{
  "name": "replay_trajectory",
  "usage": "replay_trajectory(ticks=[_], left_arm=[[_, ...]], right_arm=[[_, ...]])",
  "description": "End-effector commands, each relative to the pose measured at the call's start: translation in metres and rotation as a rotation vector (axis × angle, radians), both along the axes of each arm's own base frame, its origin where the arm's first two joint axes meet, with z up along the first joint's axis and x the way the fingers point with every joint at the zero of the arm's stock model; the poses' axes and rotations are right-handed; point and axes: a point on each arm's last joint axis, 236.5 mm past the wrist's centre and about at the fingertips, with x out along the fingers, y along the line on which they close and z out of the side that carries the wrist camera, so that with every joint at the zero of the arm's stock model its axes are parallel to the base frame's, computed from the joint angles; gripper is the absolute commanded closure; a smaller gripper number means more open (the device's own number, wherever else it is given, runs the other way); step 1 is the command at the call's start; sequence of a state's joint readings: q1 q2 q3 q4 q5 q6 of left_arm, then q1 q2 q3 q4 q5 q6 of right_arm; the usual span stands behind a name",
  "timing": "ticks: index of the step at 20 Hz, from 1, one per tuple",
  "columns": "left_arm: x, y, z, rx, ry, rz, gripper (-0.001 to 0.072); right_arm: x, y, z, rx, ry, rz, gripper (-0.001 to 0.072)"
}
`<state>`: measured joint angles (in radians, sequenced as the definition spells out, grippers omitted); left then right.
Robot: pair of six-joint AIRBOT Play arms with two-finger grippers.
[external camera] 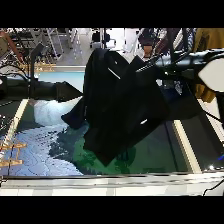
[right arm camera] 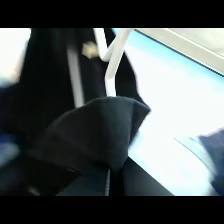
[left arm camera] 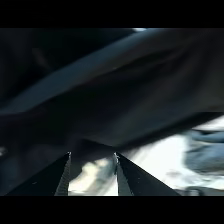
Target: Fold the clothes and pants, and hang the long-sleeved shirts on hangers.
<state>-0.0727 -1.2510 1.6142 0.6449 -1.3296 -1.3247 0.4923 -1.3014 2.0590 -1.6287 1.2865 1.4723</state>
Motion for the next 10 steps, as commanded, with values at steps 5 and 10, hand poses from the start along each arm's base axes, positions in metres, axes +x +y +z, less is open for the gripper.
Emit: replay_trajectory(ticks=[5, 10], left_arm=[[-0.009, 0.047, 0.017, 0.126, -0.096, 0.123, 0.0437], [-0.015, 0.061, 0.016, 0.146, -0.079, 0.136, 0.0437]], right_arm=[[0.038, -0.052, 0.126, 0.477, -0.377, -0.247, 0.0675], [0.018, -0.272, 0.070, 0.246, -0.247, -0.896, 0.0675]])
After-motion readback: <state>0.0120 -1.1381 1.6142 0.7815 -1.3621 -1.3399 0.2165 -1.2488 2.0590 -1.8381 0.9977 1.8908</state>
